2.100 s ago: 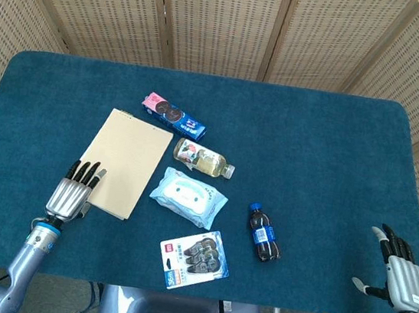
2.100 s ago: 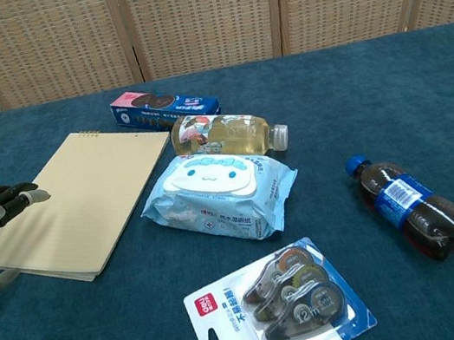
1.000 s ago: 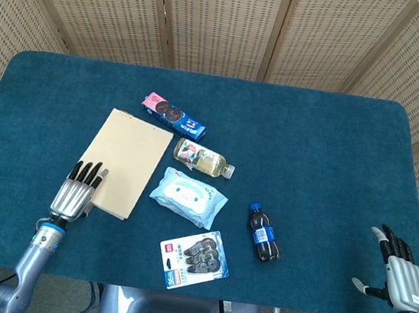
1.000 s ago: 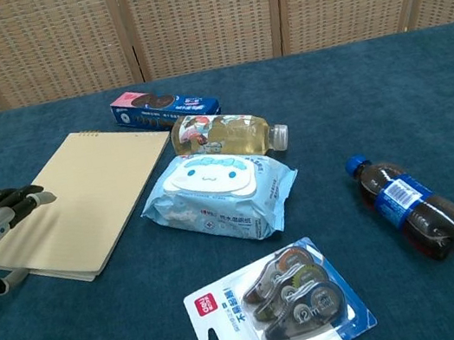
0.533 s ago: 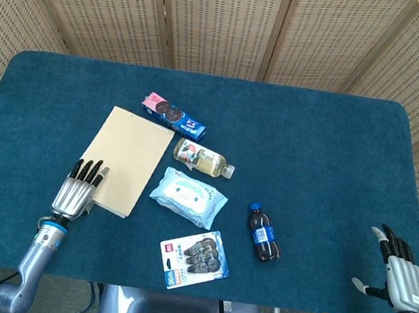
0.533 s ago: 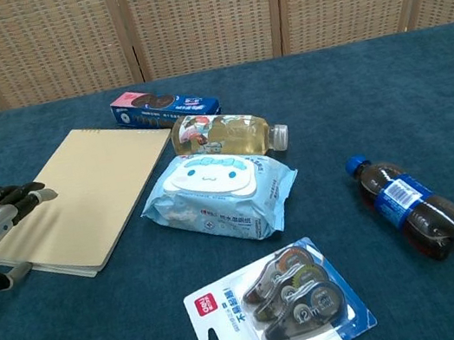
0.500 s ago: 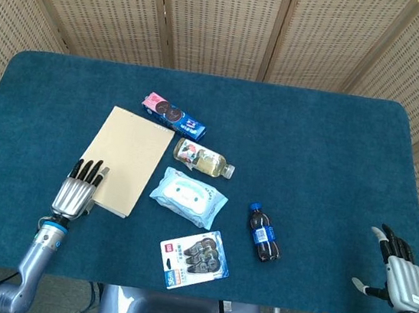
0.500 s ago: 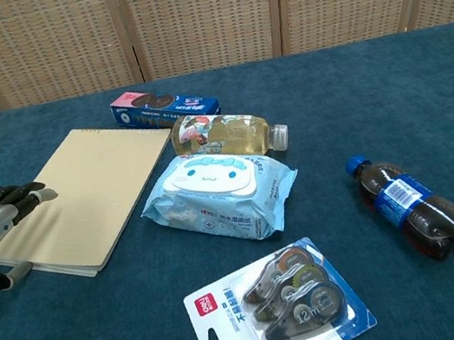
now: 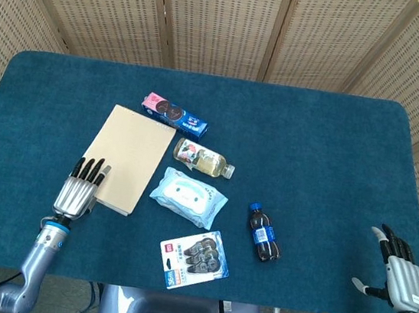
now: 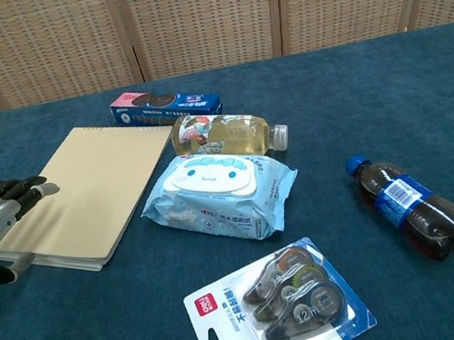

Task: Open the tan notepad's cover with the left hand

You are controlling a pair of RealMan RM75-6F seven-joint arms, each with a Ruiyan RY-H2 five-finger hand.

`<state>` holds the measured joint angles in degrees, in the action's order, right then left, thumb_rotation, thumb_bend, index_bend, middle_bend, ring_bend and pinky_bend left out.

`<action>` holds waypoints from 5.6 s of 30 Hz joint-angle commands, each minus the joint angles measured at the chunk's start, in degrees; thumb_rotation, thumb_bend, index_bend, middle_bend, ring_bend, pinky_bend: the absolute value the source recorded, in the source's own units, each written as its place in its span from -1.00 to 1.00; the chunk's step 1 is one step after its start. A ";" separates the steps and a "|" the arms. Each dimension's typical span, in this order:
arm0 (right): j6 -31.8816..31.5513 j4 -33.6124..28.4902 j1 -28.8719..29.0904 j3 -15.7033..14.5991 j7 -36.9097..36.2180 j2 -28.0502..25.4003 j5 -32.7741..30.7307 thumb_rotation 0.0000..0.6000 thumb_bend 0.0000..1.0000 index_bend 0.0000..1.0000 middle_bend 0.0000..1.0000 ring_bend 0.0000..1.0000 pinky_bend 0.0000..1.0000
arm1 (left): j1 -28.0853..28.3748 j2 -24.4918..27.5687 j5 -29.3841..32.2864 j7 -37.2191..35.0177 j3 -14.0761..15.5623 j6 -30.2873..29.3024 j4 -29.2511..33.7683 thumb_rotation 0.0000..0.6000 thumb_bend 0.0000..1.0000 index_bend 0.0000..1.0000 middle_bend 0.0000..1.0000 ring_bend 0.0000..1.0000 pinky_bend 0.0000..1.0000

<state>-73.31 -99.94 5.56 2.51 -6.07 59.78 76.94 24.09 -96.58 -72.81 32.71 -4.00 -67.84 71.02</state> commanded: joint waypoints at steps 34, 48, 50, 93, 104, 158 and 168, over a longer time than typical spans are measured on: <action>0.04 -0.03 0.00 -0.03 -0.53 -0.10 0.18 1.00 -0.68 -0.89 -1.00 -1.00 -1.00 | 0.54 -4.27 -1.95 0.17 -0.82 -2.05 -5.40 1.00 0.29 -0.78 -1.00 -1.00 -1.00; -0.09 0.03 -0.03 -0.01 -0.68 -0.12 0.31 1.00 -0.69 -0.89 -1.00 -1.00 -1.00 | 0.85 -4.13 -0.93 1.95 -1.29 -1.27 -4.48 1.00 0.30 -0.67 -1.00 -1.00 -1.00; -0.07 0.02 -0.04 -0.02 -0.70 -0.12 0.28 1.00 -0.69 -0.89 -1.00 -1.00 -1.00 | 0.92 -4.32 -0.89 1.93 -1.40 -1.28 -4.81 1.00 0.31 -0.63 -1.00 -1.00 -1.00; -0.21 0.01 -0.09 0.01 -0.94 -0.20 0.36 1.00 -0.69 -0.89 -1.00 -1.00 -1.00 | 0.69 -4.51 -4.39 -2.63 -3.26 -7.60 -6.37 1.00 0.31 0.53 -1.00 -1.00 -1.00; -0.17 0.06 -0.10 0.00 -0.97 -0.20 0.32 1.00 -0.69 -0.89 -1.00 -1.00 -1.00 | -1.62 -2.84 -5.98 -3.92 -0.98 -9.46 -5.43 1.00 0.31 0.55 -1.00 -1.00 -1.00; -0.02 -0.23 -0.10 -0.02 -0.98 -0.26 0.17 1.00 -0.69 -0.89 -1.00 -1.00 -1.00 | -15.30 6.67 -22.78 -3.14 11.79 -23.82 11.49 1.00 0.31 0.56 -1.00 -1.00 -1.00; 0.01 -0.18 -0.10 0.06 -1.11 -0.27 0.01 1.00 -0.69 -0.89 -1.00 -1.00 -1.00 | -17.36 8.05 -26.37 -3.32 13.81 -25.48 12.98 1.00 0.32 0.56 -1.00 -1.00 -1.00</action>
<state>-73.30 -100.12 5.46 2.57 -7.19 59.51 76.95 7.04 -88.78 -98.78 29.42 9.49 -93.05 83.77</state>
